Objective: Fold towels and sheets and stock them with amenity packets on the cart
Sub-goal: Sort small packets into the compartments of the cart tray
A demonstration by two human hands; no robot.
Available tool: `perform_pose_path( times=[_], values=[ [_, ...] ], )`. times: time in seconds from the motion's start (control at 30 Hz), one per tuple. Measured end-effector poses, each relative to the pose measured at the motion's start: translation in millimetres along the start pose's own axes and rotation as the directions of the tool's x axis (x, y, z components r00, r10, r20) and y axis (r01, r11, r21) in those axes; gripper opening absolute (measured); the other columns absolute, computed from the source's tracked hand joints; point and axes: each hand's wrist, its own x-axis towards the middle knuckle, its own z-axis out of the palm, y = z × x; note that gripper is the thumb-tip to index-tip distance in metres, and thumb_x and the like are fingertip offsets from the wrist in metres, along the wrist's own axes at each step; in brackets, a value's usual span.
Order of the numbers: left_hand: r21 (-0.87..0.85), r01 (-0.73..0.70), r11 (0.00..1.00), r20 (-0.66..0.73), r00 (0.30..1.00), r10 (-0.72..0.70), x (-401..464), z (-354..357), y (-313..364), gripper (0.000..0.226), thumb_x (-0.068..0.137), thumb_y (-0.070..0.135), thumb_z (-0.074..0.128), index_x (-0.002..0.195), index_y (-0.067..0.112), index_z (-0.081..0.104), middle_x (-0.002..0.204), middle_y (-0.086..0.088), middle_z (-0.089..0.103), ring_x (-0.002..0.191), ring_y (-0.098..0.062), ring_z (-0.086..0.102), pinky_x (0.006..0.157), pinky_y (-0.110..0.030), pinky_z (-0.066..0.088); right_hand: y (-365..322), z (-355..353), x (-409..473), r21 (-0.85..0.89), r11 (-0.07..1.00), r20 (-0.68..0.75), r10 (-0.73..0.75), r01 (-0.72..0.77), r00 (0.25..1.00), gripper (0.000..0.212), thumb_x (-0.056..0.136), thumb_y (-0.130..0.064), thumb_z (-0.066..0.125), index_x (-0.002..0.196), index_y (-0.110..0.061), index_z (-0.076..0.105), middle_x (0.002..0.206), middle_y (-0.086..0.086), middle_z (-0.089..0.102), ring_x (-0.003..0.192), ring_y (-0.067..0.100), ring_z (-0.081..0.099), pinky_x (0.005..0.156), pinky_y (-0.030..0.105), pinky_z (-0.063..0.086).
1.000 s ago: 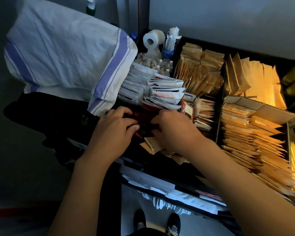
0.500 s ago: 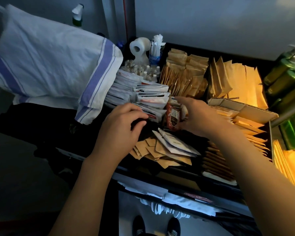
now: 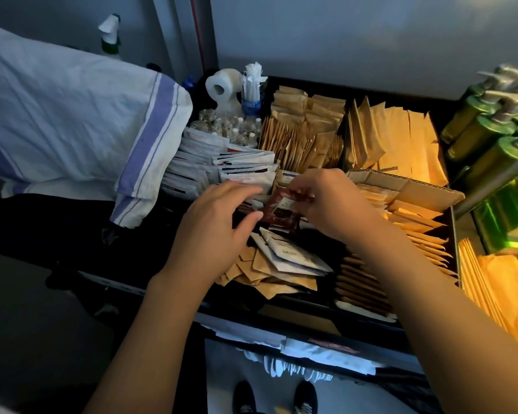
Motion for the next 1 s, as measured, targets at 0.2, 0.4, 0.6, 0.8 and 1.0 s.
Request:
perform_pose_path(
  times=[0.2, 0.4, 0.6, 0.8, 1.0],
  values=[
    [-0.063, 0.008, 0.998, -0.104, 0.995, -0.014, 8, -25, -7, 0.043, 0.091, 0.032, 0.075, 0.132, 0.032, 0.063, 0.122, 0.018, 0.065, 0.115, -0.001, 0.059, 0.097, -0.022, 0.048, -38, -36, 0, 0.205, 0.964, -0.126, -0.144, 0.168, 0.981, 0.020, 0.085, -0.019, 0.080, 0.104, -0.027, 0.079, 0.093, -0.015, 0.071, 0.083, 0.002, 0.062, 0.071, 0.021, 0.055],
    [-0.094, 0.083, 0.992, -0.164, 0.982, -0.097, 5, -49, -39, 0.013, 0.090, 0.028, 0.076, 0.103, 0.029, 0.072, 0.096, 0.018, 0.072, 0.092, -0.002, 0.067, 0.078, -0.035, 0.060, -80, -23, 16, 0.250, 0.932, -0.118, -0.239, 0.262, 0.964, 0.023, 0.087, -0.015, 0.078, 0.109, -0.022, 0.080, 0.096, -0.007, 0.074, 0.085, 0.008, 0.065, 0.078, 0.032, 0.056],
    [-0.089, 0.174, 0.981, -0.128, 0.974, -0.185, -8, -43, -70, 0.014, 0.081, 0.019, 0.084, 0.088, 0.028, 0.075, 0.089, 0.019, 0.070, 0.088, -0.001, 0.066, 0.081, -0.033, 0.056, -92, 10, 24, 0.240, 0.924, -0.023, -0.302, 0.299, 0.953, 0.031, 0.088, -0.010, 0.074, 0.116, -0.021, 0.077, 0.107, -0.002, 0.077, 0.097, 0.018, 0.069, 0.084, 0.039, 0.055],
    [-0.018, 0.183, 0.983, -0.040, 0.982, -0.184, -16, -34, -83, 0.024, 0.082, 0.017, 0.083, 0.105, 0.022, 0.079, 0.104, 0.010, 0.071, 0.099, -0.011, 0.066, 0.090, -0.039, 0.055, -90, 40, 26, 0.115, 0.946, 0.117, -0.317, 0.304, 0.941, 0.028, 0.087, -0.010, 0.069, 0.112, -0.018, 0.078, 0.105, 0.007, 0.076, 0.100, 0.030, 0.068, 0.083, 0.042, 0.053],
    [-0.062, 0.093, 0.994, -0.064, 0.993, -0.097, -20, -38, -79, 0.014, 0.083, 0.015, 0.081, 0.092, 0.026, 0.081, 0.094, 0.016, 0.070, 0.091, -0.003, 0.066, 0.083, -0.034, 0.055, -96, 53, 22, 0.157, 0.954, 0.125, -0.274, 0.254, 0.953, 0.026, 0.088, -0.017, 0.070, 0.113, -0.022, 0.075, 0.100, 0.003, 0.075, 0.095, 0.026, 0.067, 0.080, 0.042, 0.054]
  ],
)
